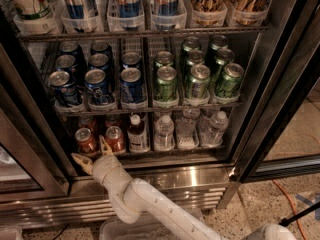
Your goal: Pick coke can from bottom shelf of fridge
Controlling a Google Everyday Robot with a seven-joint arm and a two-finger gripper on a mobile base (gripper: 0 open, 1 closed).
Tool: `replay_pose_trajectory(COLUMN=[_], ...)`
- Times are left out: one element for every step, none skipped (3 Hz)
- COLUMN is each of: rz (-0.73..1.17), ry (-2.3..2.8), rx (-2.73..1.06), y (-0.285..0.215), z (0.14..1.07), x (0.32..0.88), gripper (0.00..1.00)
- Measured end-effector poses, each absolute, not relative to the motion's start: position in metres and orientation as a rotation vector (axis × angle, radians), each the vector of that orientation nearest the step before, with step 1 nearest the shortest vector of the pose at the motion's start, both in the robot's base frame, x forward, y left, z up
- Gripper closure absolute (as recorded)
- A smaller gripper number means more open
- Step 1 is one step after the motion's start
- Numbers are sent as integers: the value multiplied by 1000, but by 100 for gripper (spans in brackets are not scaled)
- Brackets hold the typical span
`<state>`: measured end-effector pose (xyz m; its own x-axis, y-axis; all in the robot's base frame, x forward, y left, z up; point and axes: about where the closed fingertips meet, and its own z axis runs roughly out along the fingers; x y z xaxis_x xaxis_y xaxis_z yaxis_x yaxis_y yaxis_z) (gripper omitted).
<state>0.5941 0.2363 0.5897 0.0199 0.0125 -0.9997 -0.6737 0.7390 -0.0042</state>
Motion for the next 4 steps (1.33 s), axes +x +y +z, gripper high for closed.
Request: replay_pose_trajectory(rz=[578, 576, 571, 551], ry=[1474, 1478, 1477, 1475], rx=[-568, -561, -528, -500], y=[238, 239, 235, 224], z=[588, 587, 589, 593], x=[597, 602, 608, 613], gripper=[32, 35, 37, 31])
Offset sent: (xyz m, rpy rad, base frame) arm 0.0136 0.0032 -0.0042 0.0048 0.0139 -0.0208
